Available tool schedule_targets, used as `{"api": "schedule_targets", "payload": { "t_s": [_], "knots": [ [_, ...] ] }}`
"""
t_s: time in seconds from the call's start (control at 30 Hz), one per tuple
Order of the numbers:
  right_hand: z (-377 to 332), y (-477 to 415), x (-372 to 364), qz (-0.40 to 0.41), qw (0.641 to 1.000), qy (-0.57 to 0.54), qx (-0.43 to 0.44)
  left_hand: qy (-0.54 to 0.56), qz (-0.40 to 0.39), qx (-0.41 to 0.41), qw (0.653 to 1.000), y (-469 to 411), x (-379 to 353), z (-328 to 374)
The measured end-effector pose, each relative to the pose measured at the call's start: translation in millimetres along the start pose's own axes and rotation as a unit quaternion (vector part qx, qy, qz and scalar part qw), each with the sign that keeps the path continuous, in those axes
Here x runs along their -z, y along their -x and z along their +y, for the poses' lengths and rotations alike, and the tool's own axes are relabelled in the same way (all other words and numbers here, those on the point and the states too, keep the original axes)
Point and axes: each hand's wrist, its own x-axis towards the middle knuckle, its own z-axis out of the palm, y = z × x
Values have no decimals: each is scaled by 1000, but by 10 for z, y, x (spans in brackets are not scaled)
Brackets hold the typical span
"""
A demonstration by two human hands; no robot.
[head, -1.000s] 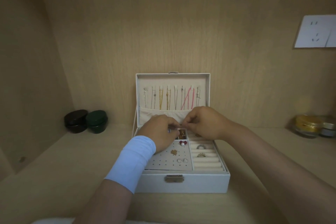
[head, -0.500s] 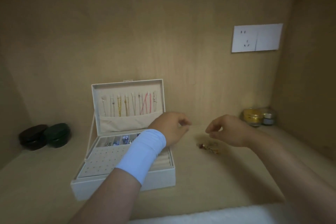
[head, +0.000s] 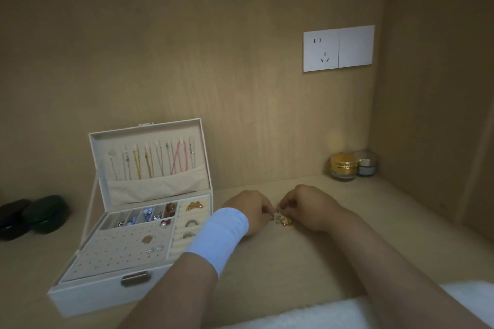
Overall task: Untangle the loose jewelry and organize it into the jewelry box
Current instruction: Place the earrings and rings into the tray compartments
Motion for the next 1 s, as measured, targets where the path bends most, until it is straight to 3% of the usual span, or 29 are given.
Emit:
{"api": "schedule_targets", "payload": {
  "t_s": [0.27, 0.37, 0.47, 0.6, 1.0],
  "knots": [
    [38, 17, 47, 21, 1000, -5, -2, 67, 58, -9, 996, 14, 11, 12],
    [-11, 46, 74, 48, 984, -173, 7, 134, 82, -18, 987, 27, -3, 53],
    [-153, 146, 121, 51, 935, -351, 3, 204, 131, -26, 970, 59, 25, 75],
    [-313, 224, 115, 65, 890, -452, -6, 249, 180, 0, 952, 148, 140, 24],
    [-1090, 295, 62, 37, 901, -423, 91, 242, 187, 10, 952, 842, 538, -596]
  ]
}}
